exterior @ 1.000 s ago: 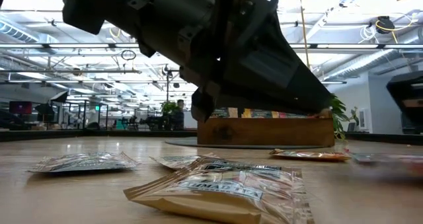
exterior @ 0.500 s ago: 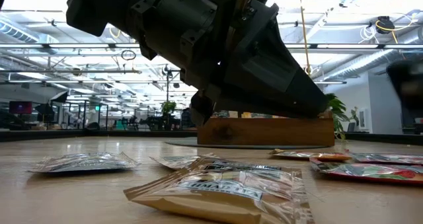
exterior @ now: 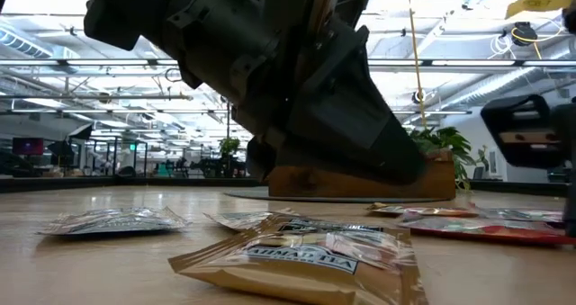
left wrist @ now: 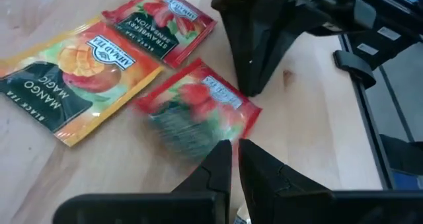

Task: Pick & Place Tea
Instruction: Put the red tea bag into the right section of the wooden organiser

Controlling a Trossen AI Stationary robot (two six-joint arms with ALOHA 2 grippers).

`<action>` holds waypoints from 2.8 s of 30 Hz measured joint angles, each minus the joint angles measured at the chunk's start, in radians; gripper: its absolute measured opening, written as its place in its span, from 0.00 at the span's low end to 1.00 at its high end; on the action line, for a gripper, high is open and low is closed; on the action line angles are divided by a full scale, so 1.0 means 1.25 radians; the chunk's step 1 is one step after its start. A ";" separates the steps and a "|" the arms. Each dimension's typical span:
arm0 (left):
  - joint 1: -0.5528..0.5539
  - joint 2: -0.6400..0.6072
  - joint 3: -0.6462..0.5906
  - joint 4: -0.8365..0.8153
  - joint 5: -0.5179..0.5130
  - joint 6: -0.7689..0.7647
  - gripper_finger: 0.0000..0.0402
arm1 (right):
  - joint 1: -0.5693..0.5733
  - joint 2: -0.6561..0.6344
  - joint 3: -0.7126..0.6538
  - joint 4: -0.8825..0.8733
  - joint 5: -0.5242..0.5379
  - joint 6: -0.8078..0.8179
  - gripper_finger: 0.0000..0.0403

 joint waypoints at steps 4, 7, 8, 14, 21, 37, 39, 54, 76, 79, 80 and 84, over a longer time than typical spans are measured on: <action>-0.001 0.000 0.000 -0.004 0.000 0.001 0.08 | -0.008 0.017 0.001 0.007 -0.012 0.022 0.00; -0.001 0.000 0.000 -0.006 -0.001 0.011 0.08 | -0.009 0.020 0.002 0.003 -0.017 0.035 0.00; -0.001 0.000 0.000 -0.007 -0.001 0.017 0.09 | -0.009 0.020 0.002 0.003 -0.019 0.033 0.00; -0.002 -0.009 0.000 -0.005 -0.004 0.035 0.21 | 0.017 -0.021 -0.002 0.016 -0.020 -0.049 0.00; -0.001 -0.009 0.000 -0.033 0.003 0.003 0.41 | 0.012 -0.051 -0.002 0.031 0.058 -0.114 0.00; 0.018 -0.009 0.000 -0.096 0.002 -0.079 0.52 | -0.040 0.020 0.001 0.047 0.007 -0.048 0.00; 0.021 -0.009 0.000 -0.096 0.004 -0.080 0.52 | -0.040 0.029 0.002 0.049 0.008 -0.043 0.00; 0.041 -0.009 0.000 -0.095 0.058 -0.094 0.52 | -0.059 0.053 -0.010 0.041 -0.018 -0.007 0.00; 0.035 -0.008 0.000 -0.084 0.061 -0.060 0.52 | -0.096 0.055 -0.037 0.073 -0.020 0.009 0.00; 0.036 -0.008 0.000 -0.085 0.056 -0.055 0.52 | -0.096 0.055 -0.037 0.073 -0.019 0.009 0.00; 0.036 -0.008 0.000 -0.085 0.048 -0.054 0.52 | -0.096 0.055 -0.037 0.073 -0.019 0.009 0.00; 0.039 -0.008 0.000 -0.086 0.031 -0.042 0.50 | -0.097 0.055 -0.037 0.073 -0.017 0.009 0.00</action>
